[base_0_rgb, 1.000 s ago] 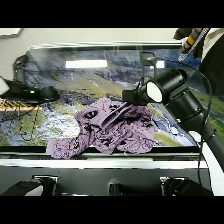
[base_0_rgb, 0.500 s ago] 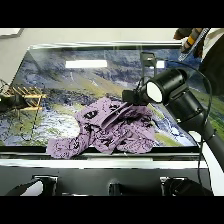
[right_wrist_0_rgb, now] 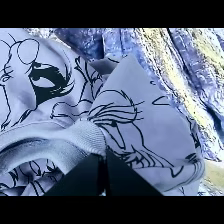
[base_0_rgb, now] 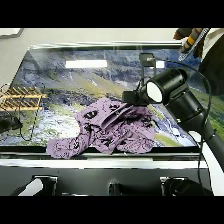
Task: Fold the clothes and pants, and hang the long-sleeved shirts on hangers.
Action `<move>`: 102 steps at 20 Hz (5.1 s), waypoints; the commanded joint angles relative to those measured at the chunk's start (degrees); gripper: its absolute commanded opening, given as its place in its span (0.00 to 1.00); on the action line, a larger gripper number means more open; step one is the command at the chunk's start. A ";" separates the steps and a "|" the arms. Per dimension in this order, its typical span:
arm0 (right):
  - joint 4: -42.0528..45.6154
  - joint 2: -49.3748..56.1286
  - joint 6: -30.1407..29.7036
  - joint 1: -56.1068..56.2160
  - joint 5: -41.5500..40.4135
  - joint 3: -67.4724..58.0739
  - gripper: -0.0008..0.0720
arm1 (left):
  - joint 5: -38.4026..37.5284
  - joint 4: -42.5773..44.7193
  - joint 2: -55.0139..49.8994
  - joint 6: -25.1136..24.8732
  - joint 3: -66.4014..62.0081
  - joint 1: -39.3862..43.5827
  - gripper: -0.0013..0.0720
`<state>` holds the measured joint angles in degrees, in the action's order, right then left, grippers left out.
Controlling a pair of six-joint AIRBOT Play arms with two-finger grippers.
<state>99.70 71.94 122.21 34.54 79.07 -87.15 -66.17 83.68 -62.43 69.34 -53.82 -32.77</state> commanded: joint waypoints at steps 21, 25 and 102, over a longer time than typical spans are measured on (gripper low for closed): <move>-0.02 0.02 -0.07 0.00 2.03 0.00 0.07 | 16.90 -1.11 -8.61 -15.65 13.05 0.37 0.85; -0.02 0.02 -0.07 0.00 2.01 0.00 0.07 | 17.79 -1.11 -8.94 -15.58 13.05 0.37 0.83; 10.95 7.41 7.69 0.00 0.68 0.02 0.07 | -16.48 -20.57 52.26 6.58 11.96 51.45 0.04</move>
<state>109.78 79.31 129.78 34.57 79.72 -87.15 -82.59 63.61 -10.33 75.92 -41.50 18.63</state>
